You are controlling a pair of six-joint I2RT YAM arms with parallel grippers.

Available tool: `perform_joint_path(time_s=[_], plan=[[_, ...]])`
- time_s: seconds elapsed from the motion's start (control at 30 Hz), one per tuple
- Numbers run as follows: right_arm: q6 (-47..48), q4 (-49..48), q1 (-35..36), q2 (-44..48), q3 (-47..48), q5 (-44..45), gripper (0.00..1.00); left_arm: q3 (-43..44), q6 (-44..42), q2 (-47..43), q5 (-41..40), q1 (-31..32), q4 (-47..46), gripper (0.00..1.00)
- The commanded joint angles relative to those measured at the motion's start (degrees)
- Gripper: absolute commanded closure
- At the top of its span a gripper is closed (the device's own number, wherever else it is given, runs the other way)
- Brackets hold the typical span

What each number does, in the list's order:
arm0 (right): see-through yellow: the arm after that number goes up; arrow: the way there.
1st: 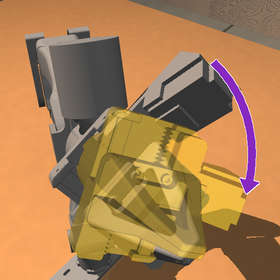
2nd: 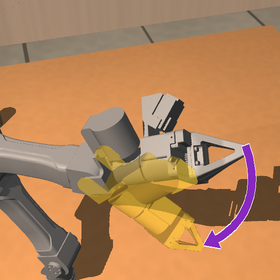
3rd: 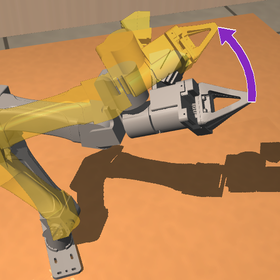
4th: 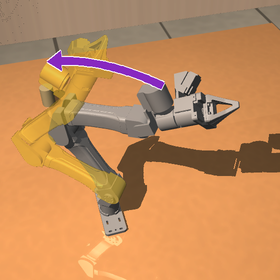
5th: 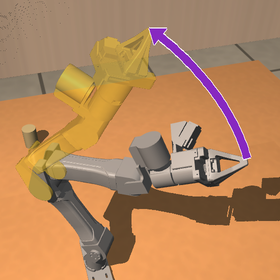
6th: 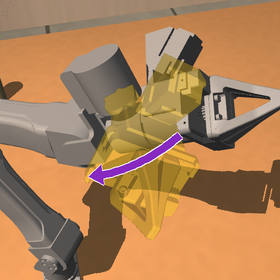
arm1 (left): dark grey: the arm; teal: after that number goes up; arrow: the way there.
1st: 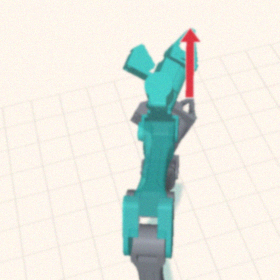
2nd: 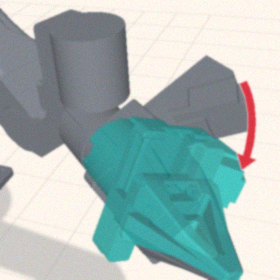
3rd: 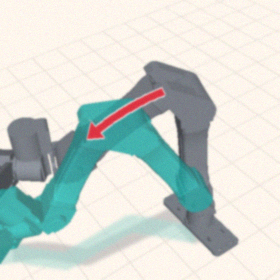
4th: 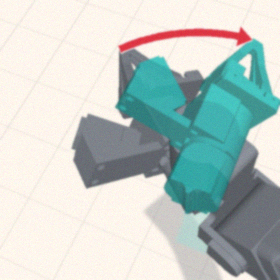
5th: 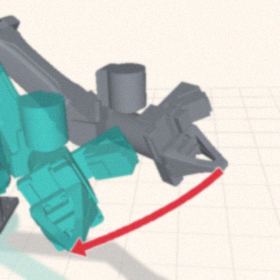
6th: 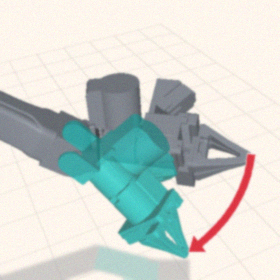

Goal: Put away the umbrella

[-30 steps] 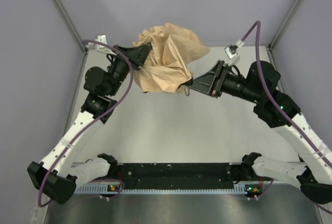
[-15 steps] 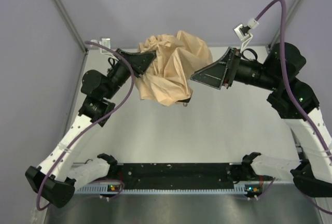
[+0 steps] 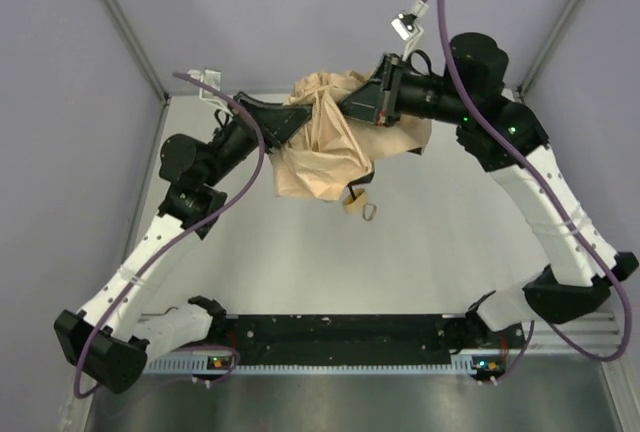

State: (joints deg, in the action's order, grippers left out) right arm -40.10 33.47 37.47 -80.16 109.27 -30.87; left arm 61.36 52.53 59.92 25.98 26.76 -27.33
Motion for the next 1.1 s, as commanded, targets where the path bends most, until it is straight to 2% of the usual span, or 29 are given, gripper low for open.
perform_joint_path(time_s=[0.0,0.13,0.2,0.33,0.4,0.5,0.53,0.63,0.73,0.87,0.93,1.07], plan=[[-1.8,0.3,1.1,-6.8,7.6,1.1,1.0,0.5,4.9,2.0,4.3,0.1,-10.9,1.0],[-2.5,3.4,1.5,-9.5,11.0,1.0,0.98,-0.5,5.2,2.1,3.7,0.0,-11.9,1.0],[-2.5,6.1,1.2,-7.7,10.4,1.6,0.86,-1.2,5.4,2.0,3.5,0.0,-13.1,1.0],[-5.4,7.4,-0.8,-0.4,5.5,1.4,0.53,-1.4,4.2,1.9,2.2,-0.2,-13.4,1.0],[-7.4,7.5,-2.8,3.6,1.5,0.9,0.44,-1.4,3.8,2.1,2.7,-0.5,-14.3,1.0],[-11.0,7.3,-7.2,10.1,-5.4,0.6,0.21,-1.6,4.1,2.6,3.9,-1.5,-15.8,1.0],[-11.8,7.3,-9.4,11.9,-7.8,0.1,0.16,-1.9,4.2,2.5,4.3,-2.0,-16.8,1.0],[-13.5,7.3,-16.6,17.1,-14.1,-2.6,0.12,-1.3,3.7,2.2,5.7,-2.9,-16.2,1.0],[-14.0,7.8,-22.9,19.7,-17.5,-6.4,0.03,-0.4,2.7,2.0,6.8,-3.5,-14.5,1.0],[-14.3,11.4,-29.6,22.5,-24.7,-7.0,0.01,0.6,3.0,1.9,7.1,-4.3,-13.7,1.0],[-13.3,12.1,-31.8,23.1,-28.1,-6.9,0.01,1.6,2.4,1.6,7.3,-4.6,-12.5,1.0],[-13.5,11.8,-32.0,21.2,-28.9,-10.0,0.01,2.3,1.1,1.0,7.3,-4.9,-11.0,1.0]])
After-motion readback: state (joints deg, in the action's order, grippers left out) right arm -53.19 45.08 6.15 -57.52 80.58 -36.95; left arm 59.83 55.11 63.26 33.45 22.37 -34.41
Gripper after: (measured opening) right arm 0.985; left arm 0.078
